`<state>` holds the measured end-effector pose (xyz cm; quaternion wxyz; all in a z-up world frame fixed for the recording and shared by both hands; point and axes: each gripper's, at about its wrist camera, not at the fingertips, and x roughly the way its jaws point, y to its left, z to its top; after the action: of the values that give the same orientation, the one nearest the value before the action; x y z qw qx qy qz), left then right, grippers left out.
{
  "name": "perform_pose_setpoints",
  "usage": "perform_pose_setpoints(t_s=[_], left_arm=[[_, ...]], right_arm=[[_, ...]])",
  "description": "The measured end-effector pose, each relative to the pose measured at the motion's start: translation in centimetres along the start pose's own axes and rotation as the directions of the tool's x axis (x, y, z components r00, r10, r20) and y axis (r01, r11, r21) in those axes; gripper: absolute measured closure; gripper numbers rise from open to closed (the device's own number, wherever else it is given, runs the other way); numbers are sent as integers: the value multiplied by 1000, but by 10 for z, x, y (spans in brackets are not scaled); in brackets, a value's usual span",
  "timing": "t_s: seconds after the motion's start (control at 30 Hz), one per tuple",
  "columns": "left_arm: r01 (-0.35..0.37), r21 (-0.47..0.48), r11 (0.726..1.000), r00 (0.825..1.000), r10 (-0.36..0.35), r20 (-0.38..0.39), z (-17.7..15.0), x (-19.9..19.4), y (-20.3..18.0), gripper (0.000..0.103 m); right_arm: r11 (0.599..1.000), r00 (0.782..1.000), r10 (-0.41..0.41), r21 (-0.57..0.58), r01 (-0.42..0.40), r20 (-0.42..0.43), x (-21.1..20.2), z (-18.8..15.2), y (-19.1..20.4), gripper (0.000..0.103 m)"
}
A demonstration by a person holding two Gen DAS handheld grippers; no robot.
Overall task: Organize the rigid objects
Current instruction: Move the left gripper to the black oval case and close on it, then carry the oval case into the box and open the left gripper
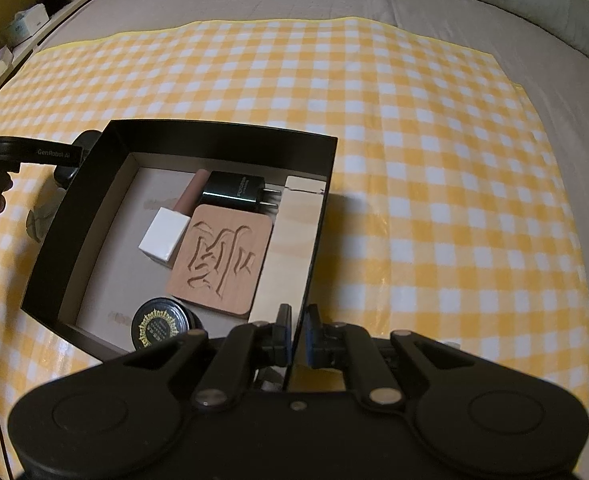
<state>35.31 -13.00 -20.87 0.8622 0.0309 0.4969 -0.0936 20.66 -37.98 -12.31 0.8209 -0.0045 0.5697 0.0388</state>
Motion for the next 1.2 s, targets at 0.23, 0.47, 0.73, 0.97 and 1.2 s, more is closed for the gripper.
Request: perform_pose_setpoints(t_s=[0.23,0.47,0.73,0.97,1.2], left_arm=[[3,-61,998,1000,-2,11,3,-4,10,49],[27,-85,996,999,-24,43,6,-25,21,49],[100,-89,991,990,-90,109,12,-66,12,49],[247,-4,969,962,-244,124,4,-100,-32,49],[272,164,948,955,-286,72,-1,-98,-80,49]], right_arm=[[1000,1000,4,4,-4,0,0,0,0,96],[1000,1000,0,2,0,-1,0,0,1,96],[1000,1000,1,2,-1,-1,-1,0,1,96],[1000,1000,-1,0,1,-1,-1,0,1,96],[1000,1000,-3,-1,3,0,-2,0,2,96]])
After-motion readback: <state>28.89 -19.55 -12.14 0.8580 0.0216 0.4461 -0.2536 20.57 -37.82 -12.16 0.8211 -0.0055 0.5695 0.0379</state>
